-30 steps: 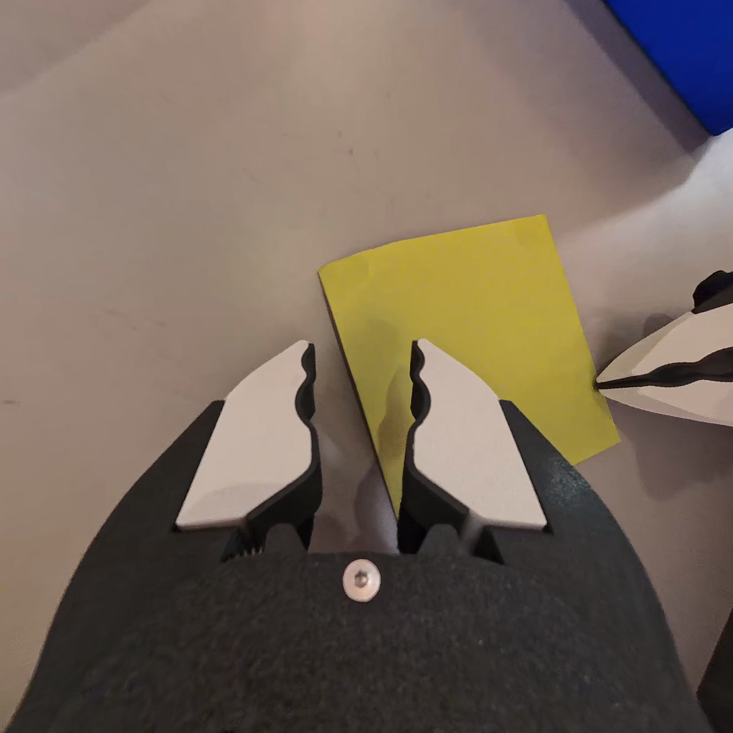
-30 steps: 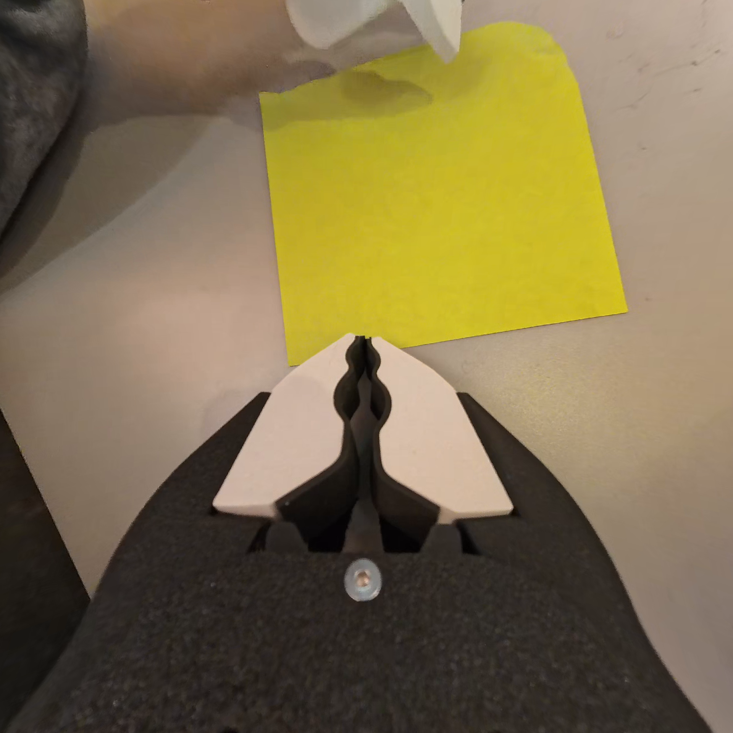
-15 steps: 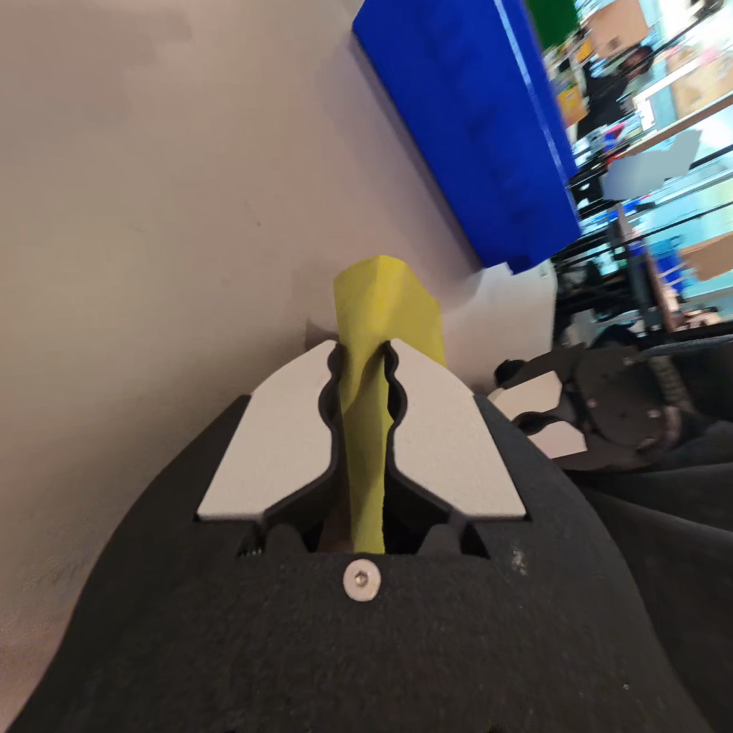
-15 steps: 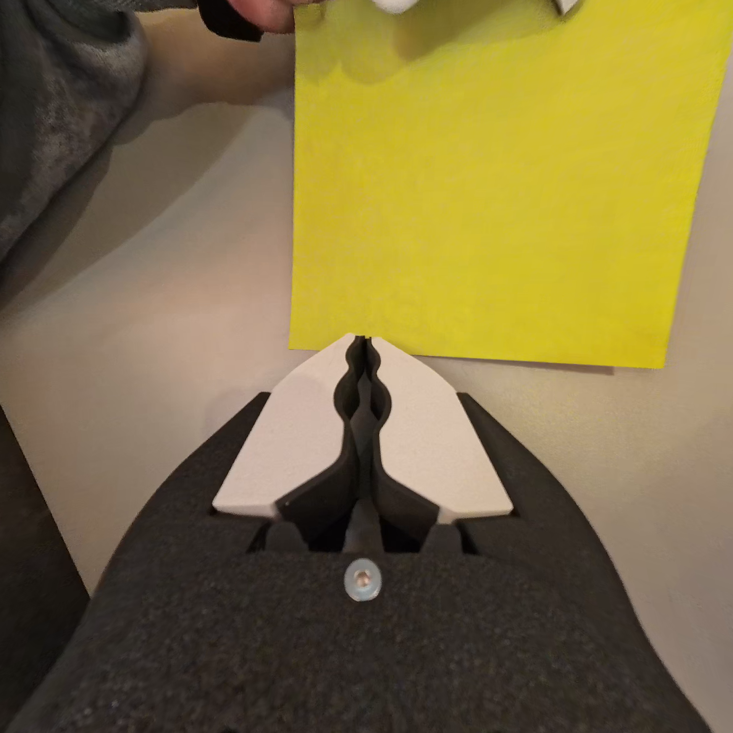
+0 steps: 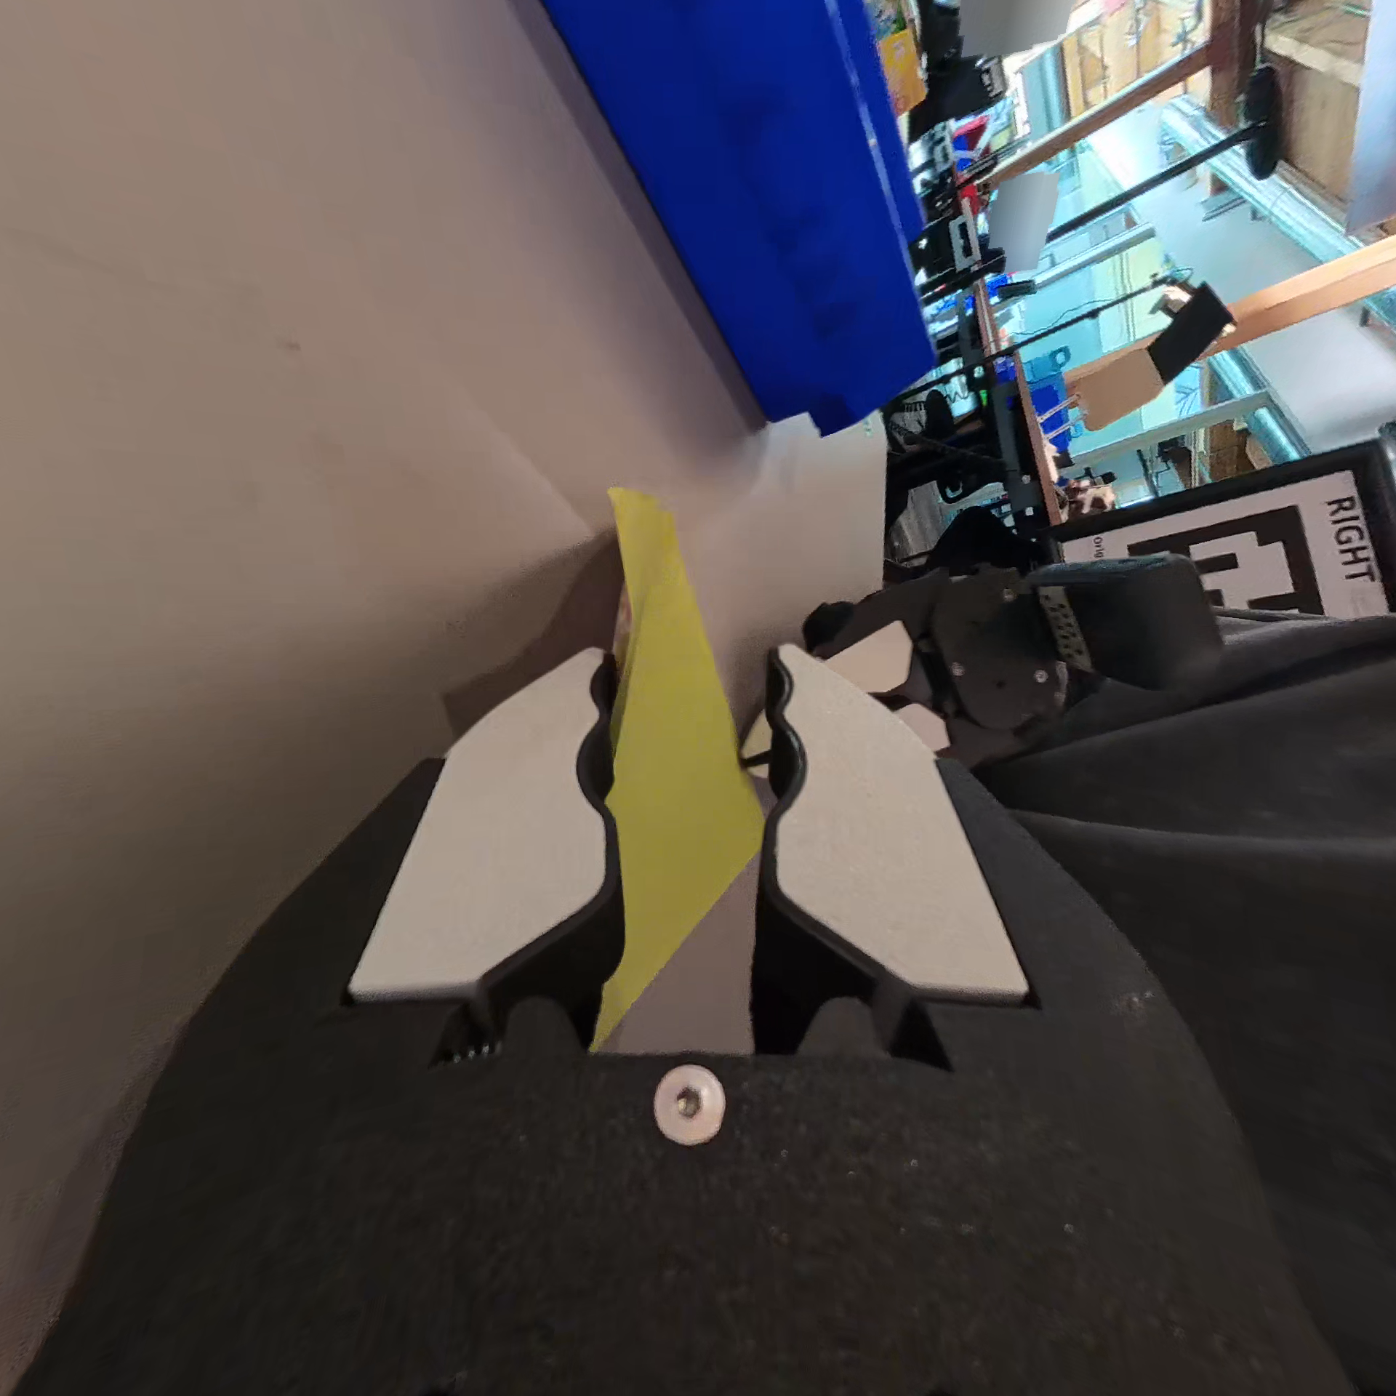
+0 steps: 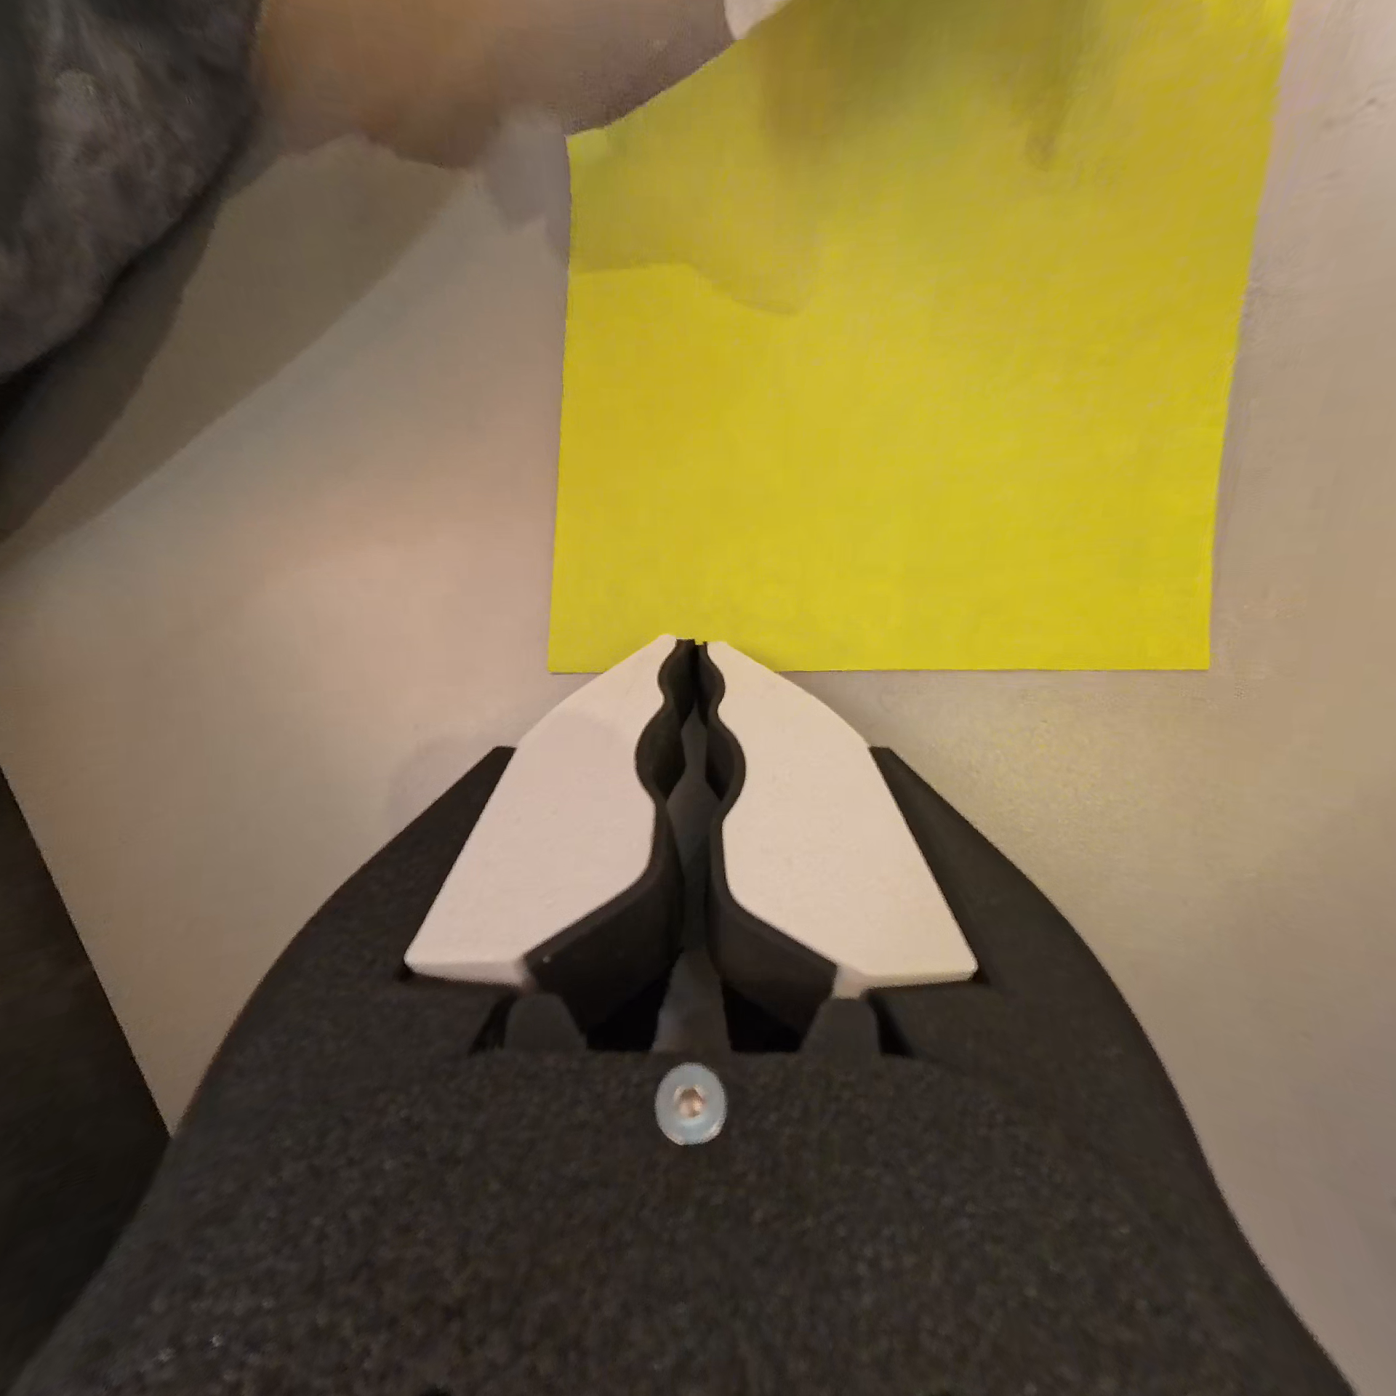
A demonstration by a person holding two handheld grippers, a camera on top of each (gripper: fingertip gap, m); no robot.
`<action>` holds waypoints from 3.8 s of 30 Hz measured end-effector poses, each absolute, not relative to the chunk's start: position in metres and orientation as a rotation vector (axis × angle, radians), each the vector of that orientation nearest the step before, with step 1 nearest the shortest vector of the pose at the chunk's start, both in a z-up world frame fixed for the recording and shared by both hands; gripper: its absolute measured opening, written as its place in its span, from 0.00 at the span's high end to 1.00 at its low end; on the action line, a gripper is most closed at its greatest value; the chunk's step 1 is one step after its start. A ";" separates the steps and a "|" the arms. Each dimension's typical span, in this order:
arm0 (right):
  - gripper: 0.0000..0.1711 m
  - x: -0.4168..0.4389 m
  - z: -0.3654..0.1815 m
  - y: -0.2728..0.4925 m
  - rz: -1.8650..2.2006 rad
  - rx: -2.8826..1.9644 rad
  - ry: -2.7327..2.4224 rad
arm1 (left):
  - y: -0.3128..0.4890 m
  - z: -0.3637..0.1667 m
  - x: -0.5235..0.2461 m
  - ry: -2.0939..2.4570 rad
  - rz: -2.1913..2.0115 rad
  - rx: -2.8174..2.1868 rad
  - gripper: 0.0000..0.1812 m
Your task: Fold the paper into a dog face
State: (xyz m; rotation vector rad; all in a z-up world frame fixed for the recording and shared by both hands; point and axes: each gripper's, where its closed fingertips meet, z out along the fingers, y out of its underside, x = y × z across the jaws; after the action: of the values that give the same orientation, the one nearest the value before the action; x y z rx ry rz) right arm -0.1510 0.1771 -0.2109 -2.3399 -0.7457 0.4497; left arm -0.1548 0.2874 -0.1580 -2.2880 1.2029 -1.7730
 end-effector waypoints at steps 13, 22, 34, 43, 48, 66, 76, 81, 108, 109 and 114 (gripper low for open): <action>1.00 -0.151 -0.211 0.177 0.459 -2.344 -0.747 | 0.332 -0.171 -0.144 1.196 -1.493 -2.298 1.00; 1.00 -0.151 -0.210 0.177 0.514 -2.382 -0.673 | 0.277 -0.154 -0.146 1.661 -1.092 -1.927 1.00; 1.00 -0.151 -0.210 0.177 0.558 -2.416 -0.579 | 0.182 -0.204 -0.172 1.981 -0.763 -1.838 1.00; 1.00 -0.151 -0.210 0.177 0.563 -2.420 -0.568 | 0.167 -0.209 -0.176 1.997 -0.676 -1.787 1.00; 1.00 -0.151 -0.210 0.178 0.563 -2.418 -0.572 | 0.167 -0.209 -0.177 2.022 -0.618 -1.740 1.00; 1.00 -0.154 -0.209 0.169 0.606 -2.429 -0.655 | 0.152 -0.211 -0.172 2.005 -0.612 -1.767 1.00; 1.00 -0.161 -0.207 0.141 0.483 -2.280 -1.111 | 0.153 -0.211 -0.171 2.019 -0.588 -1.783 1.00; 1.00 -0.158 -0.211 0.141 0.474 -2.293 -1.119 | 0.153 -0.211 -0.169 2.010 -0.581 -1.789 1.00; 1.00 -0.157 -0.202 0.142 0.568 -2.257 -1.050 | 0.149 -0.211 -0.164 2.001 -0.565 -1.791 1.00; 1.00 -0.158 -0.200 0.141 0.558 -2.236 -1.072 | 0.149 -0.211 -0.164 1.996 -0.574 -1.795 1.00; 0.95 -0.159 -0.198 0.143 0.450 -2.171 -1.136 | 0.150 -0.211 -0.165 1.989 -0.585 -1.801 1.00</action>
State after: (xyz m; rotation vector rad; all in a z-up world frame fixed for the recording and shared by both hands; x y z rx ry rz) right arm -0.1590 0.1431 -0.1977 -2.1714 -1.1360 0.4499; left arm -0.1655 0.1500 -0.2111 -1.8010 1.9892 -0.5851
